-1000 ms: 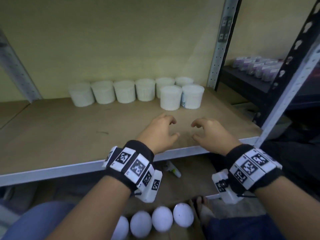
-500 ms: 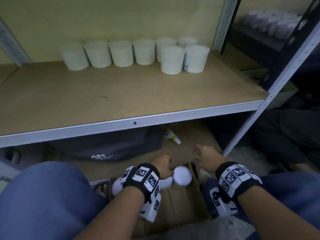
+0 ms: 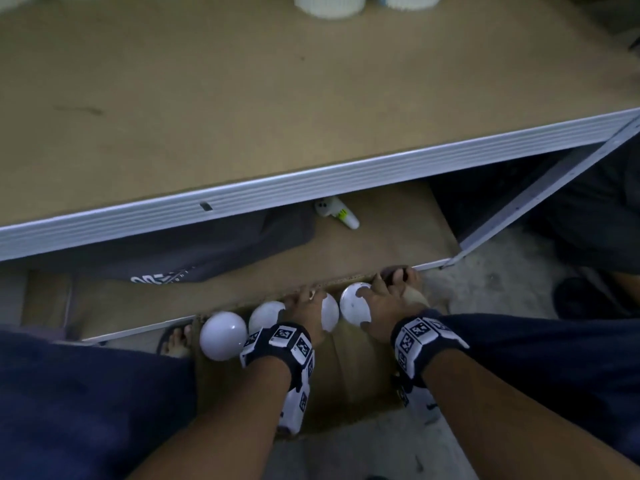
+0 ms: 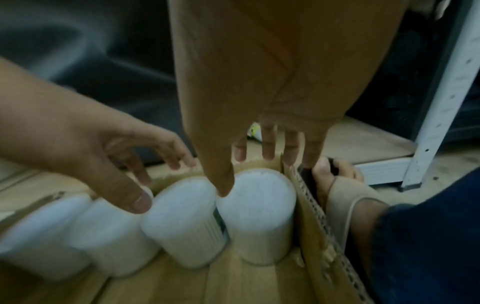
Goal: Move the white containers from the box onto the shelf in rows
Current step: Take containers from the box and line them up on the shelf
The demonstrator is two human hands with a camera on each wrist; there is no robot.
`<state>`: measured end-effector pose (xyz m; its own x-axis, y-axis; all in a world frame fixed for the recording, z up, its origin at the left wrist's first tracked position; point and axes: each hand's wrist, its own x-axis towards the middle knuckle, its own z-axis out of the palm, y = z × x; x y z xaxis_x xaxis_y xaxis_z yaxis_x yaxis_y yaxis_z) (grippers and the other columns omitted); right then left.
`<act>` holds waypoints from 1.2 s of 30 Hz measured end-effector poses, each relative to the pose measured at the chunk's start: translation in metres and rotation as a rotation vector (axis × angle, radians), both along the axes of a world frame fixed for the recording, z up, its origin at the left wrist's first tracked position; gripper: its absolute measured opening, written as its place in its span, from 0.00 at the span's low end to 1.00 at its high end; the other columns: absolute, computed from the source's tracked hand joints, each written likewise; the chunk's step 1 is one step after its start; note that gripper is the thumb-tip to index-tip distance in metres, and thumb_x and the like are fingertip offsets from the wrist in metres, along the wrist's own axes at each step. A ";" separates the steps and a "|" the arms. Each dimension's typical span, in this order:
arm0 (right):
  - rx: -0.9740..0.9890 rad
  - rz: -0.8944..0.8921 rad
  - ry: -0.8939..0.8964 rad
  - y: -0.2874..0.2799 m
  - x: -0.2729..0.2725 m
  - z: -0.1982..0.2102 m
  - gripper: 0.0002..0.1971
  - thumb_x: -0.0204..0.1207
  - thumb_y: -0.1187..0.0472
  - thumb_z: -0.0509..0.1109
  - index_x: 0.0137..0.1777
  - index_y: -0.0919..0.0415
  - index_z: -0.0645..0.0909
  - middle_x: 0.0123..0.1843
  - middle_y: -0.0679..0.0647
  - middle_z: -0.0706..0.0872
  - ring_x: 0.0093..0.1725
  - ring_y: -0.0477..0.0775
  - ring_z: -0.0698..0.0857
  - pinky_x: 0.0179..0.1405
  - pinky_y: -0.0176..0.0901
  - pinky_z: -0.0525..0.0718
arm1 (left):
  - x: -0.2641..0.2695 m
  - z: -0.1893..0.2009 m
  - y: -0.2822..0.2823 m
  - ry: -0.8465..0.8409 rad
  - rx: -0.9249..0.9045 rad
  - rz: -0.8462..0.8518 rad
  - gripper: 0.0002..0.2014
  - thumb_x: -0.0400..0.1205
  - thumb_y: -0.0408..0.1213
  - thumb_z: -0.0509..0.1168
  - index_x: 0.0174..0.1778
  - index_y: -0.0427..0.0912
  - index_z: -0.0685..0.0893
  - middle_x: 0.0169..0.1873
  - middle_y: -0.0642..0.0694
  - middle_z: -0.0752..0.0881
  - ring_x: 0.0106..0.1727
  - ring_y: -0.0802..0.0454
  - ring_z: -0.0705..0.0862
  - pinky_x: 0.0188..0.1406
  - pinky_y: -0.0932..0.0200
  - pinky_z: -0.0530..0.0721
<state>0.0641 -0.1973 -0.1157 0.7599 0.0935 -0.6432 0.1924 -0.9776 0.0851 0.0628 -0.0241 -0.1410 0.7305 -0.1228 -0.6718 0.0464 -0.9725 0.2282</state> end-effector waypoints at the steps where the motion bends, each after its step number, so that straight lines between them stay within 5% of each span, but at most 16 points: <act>1: 0.029 -0.007 0.016 0.003 0.002 -0.003 0.36 0.77 0.43 0.62 0.83 0.47 0.55 0.84 0.57 0.55 0.83 0.67 0.51 0.81 0.63 0.44 | 0.001 -0.008 -0.002 -0.015 0.012 -0.010 0.39 0.72 0.43 0.72 0.78 0.55 0.60 0.78 0.48 0.58 0.76 0.37 0.64 0.70 0.44 0.74; 5: 0.130 -0.044 0.055 0.016 0.007 -0.026 0.41 0.73 0.46 0.69 0.84 0.45 0.52 0.83 0.60 0.52 0.83 0.69 0.51 0.79 0.63 0.60 | 0.000 -0.031 -0.005 -0.124 0.027 -0.057 0.38 0.70 0.46 0.72 0.76 0.58 0.62 0.74 0.46 0.62 0.71 0.36 0.69 0.68 0.45 0.75; 10: 0.032 0.011 0.005 0.024 0.006 -0.044 0.44 0.73 0.47 0.69 0.84 0.43 0.46 0.81 0.62 0.54 0.79 0.71 0.59 0.75 0.65 0.60 | -0.007 -0.046 -0.008 -0.172 0.006 -0.038 0.39 0.74 0.45 0.68 0.80 0.61 0.57 0.81 0.44 0.52 0.70 0.35 0.69 0.68 0.44 0.73; 19: 0.064 -0.048 -0.033 0.025 0.007 -0.033 0.40 0.65 0.54 0.74 0.77 0.43 0.60 0.74 0.58 0.60 0.72 0.66 0.67 0.71 0.62 0.67 | 0.000 -0.040 -0.003 -0.144 -0.056 -0.002 0.37 0.68 0.41 0.72 0.70 0.61 0.62 0.71 0.48 0.59 0.68 0.36 0.71 0.63 0.44 0.78; 25: 0.070 -0.153 -0.061 0.025 0.001 0.017 0.38 0.64 0.52 0.73 0.75 0.47 0.61 0.72 0.59 0.61 0.73 0.71 0.64 0.77 0.68 0.53 | 0.002 0.007 0.000 -0.059 -0.075 -0.003 0.43 0.66 0.43 0.74 0.76 0.61 0.61 0.73 0.46 0.62 0.72 0.36 0.68 0.70 0.39 0.73; 30: 0.185 -0.189 -0.103 0.021 -0.003 0.077 0.39 0.58 0.51 0.75 0.70 0.37 0.63 0.67 0.53 0.62 0.66 0.65 0.70 0.68 0.59 0.72 | 0.002 0.072 0.006 -0.116 -0.081 -0.027 0.44 0.62 0.44 0.78 0.72 0.60 0.63 0.68 0.48 0.64 0.67 0.37 0.71 0.64 0.42 0.78; 36: 0.247 -0.140 -0.181 0.015 -0.007 0.168 0.44 0.59 0.46 0.78 0.76 0.37 0.62 0.74 0.55 0.60 0.70 0.67 0.67 0.69 0.58 0.68 | -0.003 0.162 0.023 -0.303 -0.127 -0.063 0.47 0.60 0.49 0.79 0.74 0.58 0.62 0.68 0.47 0.64 0.67 0.37 0.69 0.63 0.41 0.78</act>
<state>0.0571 -0.1820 0.0520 0.8763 0.1168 -0.4675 0.0585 -0.9888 -0.1374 0.0596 -0.0007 0.0208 0.8829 -0.2428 -0.4019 -0.1014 -0.9343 0.3418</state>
